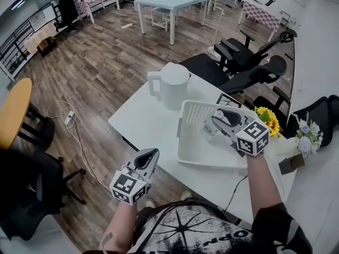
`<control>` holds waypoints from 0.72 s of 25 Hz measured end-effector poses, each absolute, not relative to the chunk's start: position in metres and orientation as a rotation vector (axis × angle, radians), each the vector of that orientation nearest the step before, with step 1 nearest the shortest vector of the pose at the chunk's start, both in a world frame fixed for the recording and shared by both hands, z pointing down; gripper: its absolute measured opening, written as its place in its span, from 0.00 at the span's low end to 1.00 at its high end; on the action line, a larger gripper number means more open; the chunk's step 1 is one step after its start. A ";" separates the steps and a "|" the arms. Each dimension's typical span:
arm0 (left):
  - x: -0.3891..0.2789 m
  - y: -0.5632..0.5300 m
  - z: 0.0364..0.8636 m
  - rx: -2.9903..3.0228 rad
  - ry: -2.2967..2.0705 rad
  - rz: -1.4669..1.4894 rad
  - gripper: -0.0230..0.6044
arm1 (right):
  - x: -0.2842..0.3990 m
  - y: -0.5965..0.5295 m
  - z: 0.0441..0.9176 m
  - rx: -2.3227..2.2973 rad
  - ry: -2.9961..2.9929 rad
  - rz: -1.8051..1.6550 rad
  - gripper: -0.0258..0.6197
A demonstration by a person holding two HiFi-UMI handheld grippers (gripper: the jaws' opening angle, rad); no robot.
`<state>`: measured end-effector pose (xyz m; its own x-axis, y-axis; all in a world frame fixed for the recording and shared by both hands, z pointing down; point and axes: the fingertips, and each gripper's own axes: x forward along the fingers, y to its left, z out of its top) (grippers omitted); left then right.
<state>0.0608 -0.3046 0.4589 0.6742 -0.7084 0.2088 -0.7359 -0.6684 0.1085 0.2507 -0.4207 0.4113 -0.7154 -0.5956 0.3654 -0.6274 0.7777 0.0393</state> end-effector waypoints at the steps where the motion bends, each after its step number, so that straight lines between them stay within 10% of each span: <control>1: 0.059 -0.304 0.458 2.709 -1.175 0.215 0.05 | 0.247 -0.420 0.401 0.949 -2.633 0.114 0.28; 18: -0.002 -0.291 0.446 2.753 -1.178 0.144 0.05 | 0.137 -0.395 0.281 0.925 -2.869 -0.050 0.28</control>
<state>-0.0017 -0.2907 0.4459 0.6884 -0.7109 0.1440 -0.7246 -0.6827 0.0938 0.1366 -0.3949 0.2813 -0.8046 -0.5835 0.1101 -0.5793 0.8121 0.0701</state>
